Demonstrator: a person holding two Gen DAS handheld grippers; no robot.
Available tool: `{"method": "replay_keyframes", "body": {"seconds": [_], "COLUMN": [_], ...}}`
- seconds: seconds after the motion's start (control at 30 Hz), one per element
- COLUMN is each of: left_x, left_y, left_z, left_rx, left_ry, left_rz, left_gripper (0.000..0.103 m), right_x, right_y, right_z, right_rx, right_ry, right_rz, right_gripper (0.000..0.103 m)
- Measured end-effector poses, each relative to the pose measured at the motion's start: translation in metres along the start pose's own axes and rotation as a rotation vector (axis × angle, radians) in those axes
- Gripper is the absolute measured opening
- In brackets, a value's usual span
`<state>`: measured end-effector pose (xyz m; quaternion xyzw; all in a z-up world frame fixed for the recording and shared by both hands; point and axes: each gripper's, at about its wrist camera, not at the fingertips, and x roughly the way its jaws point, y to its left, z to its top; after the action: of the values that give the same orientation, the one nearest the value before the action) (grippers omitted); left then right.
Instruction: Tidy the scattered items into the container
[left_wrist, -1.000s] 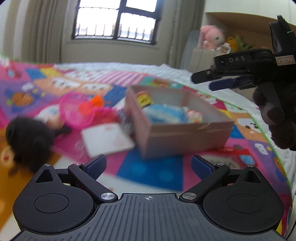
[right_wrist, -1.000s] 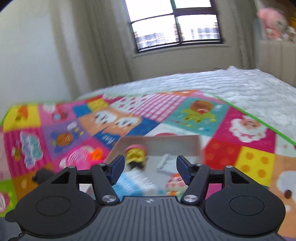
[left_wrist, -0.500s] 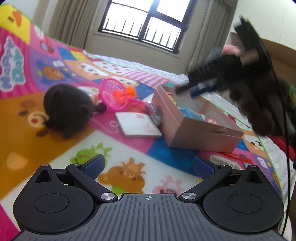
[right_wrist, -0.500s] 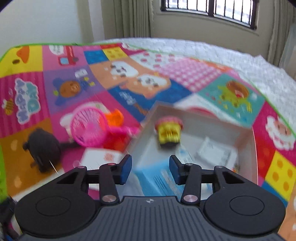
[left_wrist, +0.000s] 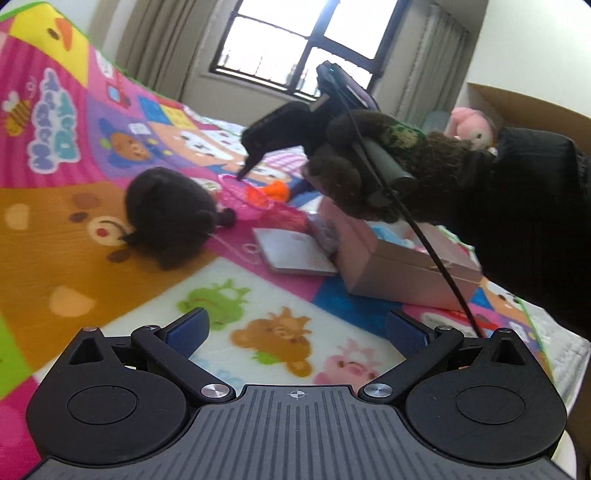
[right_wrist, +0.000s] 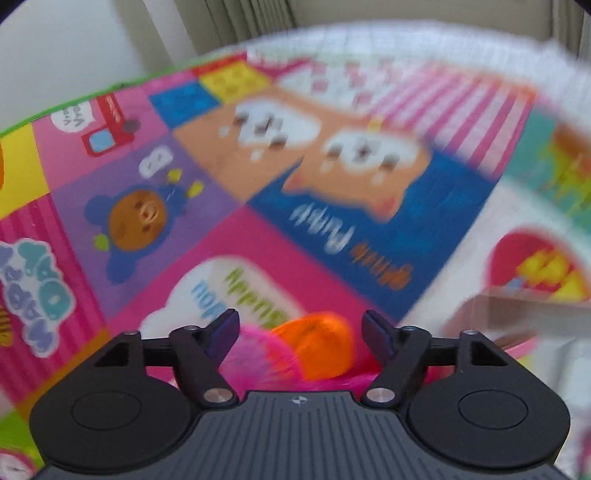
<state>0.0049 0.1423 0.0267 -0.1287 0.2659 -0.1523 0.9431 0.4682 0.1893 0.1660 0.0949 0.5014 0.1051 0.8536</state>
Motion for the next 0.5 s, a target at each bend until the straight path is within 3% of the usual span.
{"method": "replay_keyframes", "body": {"seconds": [0.03, 0.13, 0.23, 0.5], "left_x": [0.001, 0.003, 0.002, -0.011], "left_y": [0.002, 0.008, 0.006, -0.013], "left_z": [0.000, 0.001, 0.001, -0.008], "left_rx": [-0.006, -0.029, -0.019, 0.054], "left_ry": [0.004, 0.018, 0.019, 0.060], "left_rz": [0.017, 0.045, 0.061, 0.047], "left_gripper": [0.103, 0.103, 0.103, 0.103], "right_x": [0.002, -0.004, -0.025, -0.127], "right_y": [0.003, 0.024, 0.038, 0.028], "right_z": [-0.005, -0.030, -0.061, -0.142], "right_rx": [-0.009, -0.164, -0.261, -0.298], "right_ry": [0.019, 0.049, 0.077, 0.057], "right_rz": [0.002, 0.005, 0.024, 0.204], "right_gripper": [0.072, 0.039, 0.018, 0.017]}}
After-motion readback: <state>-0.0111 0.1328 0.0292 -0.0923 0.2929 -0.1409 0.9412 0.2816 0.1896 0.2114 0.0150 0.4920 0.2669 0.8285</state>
